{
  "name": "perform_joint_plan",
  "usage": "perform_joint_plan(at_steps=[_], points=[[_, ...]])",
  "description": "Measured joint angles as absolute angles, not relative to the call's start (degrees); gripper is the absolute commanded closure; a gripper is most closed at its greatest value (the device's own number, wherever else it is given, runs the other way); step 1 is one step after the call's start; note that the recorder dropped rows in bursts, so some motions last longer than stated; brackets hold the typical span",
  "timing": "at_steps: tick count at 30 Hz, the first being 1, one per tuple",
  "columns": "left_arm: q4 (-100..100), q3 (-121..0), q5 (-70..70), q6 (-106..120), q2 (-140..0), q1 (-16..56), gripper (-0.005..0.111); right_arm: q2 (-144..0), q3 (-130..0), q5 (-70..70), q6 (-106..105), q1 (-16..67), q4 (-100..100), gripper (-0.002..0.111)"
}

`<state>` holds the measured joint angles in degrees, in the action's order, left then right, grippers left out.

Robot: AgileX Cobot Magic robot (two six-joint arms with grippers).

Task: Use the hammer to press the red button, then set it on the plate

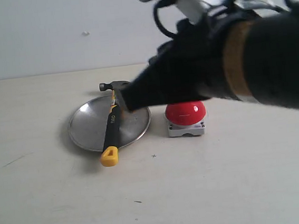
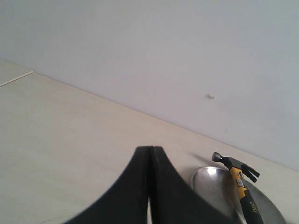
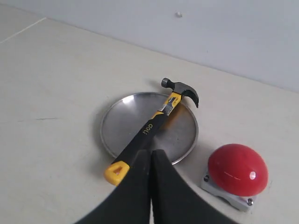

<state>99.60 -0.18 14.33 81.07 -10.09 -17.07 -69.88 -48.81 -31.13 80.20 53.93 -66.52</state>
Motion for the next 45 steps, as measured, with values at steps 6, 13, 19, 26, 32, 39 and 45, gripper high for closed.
perform_joint_plan(at_steps=[6, 13, 19, 26, 32, 39, 45], points=[[99.60, -0.18, 14.33, 81.07, -10.09, -17.07, 0.107, -53.21, -28.32, -33.63, 103.19, 57.21, -86.53, 0.108], [99.60, -0.06, 14.33, 81.07, -10.09, -17.07, 0.107, -49.49, -24.61, -34.73, 107.88, 57.21, -90.12, 0.108], [99.60, -0.06, 14.33, 81.07, -10.09, -17.07, 0.107, -49.49, -24.61, -34.08, 108.11, 57.29, -90.12, 0.108], [99.60, -0.06, 14.33, 81.07, -10.09, -17.07, 0.107, -49.49, -24.61, -33.86, 108.11, 57.29, -90.12, 0.108], [99.60, 0.00, 14.33, 81.07, -10.09, -17.07, 0.107, -49.49, -24.61, -33.86, 108.11, 57.29, -90.23, 0.108], [99.60, -0.02, 14.33, 81.07, -10.09, -17.07, 0.107, -49.49, -24.61, -33.86, 108.11, 57.29, -90.23, 0.108], [99.60, -0.02, 14.33, 81.07, -10.09, -17.07, 0.107, -49.49, -24.61, -33.86, 108.11, 57.29, -90.23, 0.108]])
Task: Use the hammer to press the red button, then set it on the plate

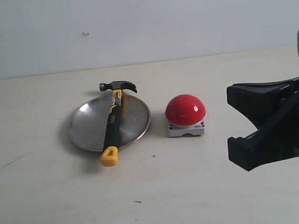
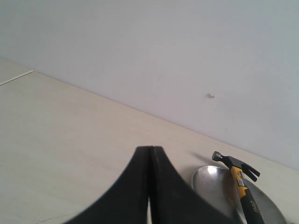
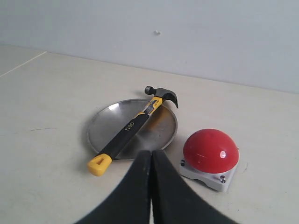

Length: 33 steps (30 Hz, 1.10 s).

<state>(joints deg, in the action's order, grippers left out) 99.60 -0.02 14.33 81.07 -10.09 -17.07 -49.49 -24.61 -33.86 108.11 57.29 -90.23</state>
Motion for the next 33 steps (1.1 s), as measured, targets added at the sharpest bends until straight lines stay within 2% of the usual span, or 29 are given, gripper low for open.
perform_joint_plan(at_steps=[10, 14, 25, 33], points=[[99.60, -0.02, 14.33, 81.07, -10.09, -17.07, 0.107, -49.13, -24.61, -33.86, 107.15, 57.29, -90.08, 0.108], [99.60, -0.02, 14.33, 81.07, -10.09, -17.07, 0.107, -45.66, -24.61, -32.31, 102.30, 54.75, -84.10, 0.108], [99.60, -0.02, 14.33, 81.07, -10.09, -17.07, 0.107, -28.45, -24.52, -32.80, 68.15, 35.90, -55.50, 0.108], [99.60, -0.02, 14.33, 81.07, -10.09, -17.07, 0.107, -12.12, -24.52, -33.36, 65.21, 25.87, -51.36, 0.108]])
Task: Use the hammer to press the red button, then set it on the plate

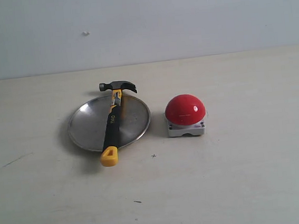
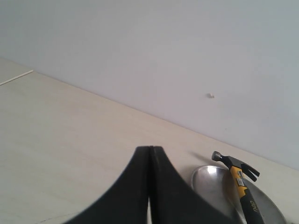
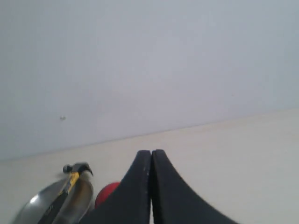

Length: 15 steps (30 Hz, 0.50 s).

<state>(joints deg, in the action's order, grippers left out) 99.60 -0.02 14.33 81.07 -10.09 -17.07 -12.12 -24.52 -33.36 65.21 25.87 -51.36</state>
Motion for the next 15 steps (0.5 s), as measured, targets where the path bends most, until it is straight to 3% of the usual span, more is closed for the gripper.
perform_joint_plan(at_steps=[10, 15], points=[[99.60, -0.02, 14.33, 81.07, -10.09, -17.07, 0.107, -2.97, -21.32, -37.00, 64.74, 16.13, -46.86, 0.108], [99.60, -0.02, 14.33, 81.07, -10.09, -17.07, 0.107, -0.39, -14.16, -30.97, 64.74, 12.09, -47.73, 0.108]])
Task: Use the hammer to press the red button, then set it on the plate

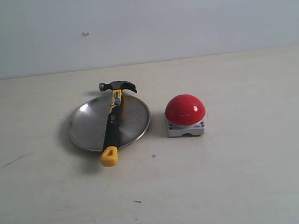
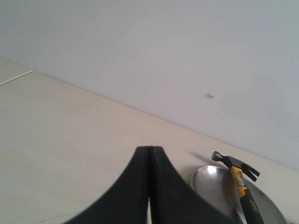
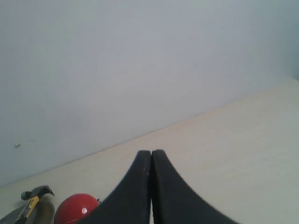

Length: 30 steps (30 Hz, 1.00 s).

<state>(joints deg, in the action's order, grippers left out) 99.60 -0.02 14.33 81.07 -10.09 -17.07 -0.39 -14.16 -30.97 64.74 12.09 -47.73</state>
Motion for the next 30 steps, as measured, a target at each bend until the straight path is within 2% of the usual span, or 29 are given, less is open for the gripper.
perform_joint_plan(at_steps=[9, 22, 27, 30], points=[[99.60, -0.02, 14.33, 81.07, -10.09, -17.07, 0.107, -0.25, -3.31, -11.93, 64.74, 7.99, -49.87, 0.108], [99.60, -0.02, 14.33, 81.07, -10.09, -16.43, 0.107, -0.25, -1.63, -8.93, 64.74, 7.99, -50.65, 0.108], [99.60, -0.02, 14.33, 81.07, -10.09, -16.31, 0.107, -0.25, -0.24, -7.25, 50.25, 7.99, -39.30, 0.108], [99.60, -0.02, 14.33, 81.07, -10.09, -16.31, 0.107, -0.25, -0.24, -6.09, 33.24, 7.99, -23.53, 0.108]])
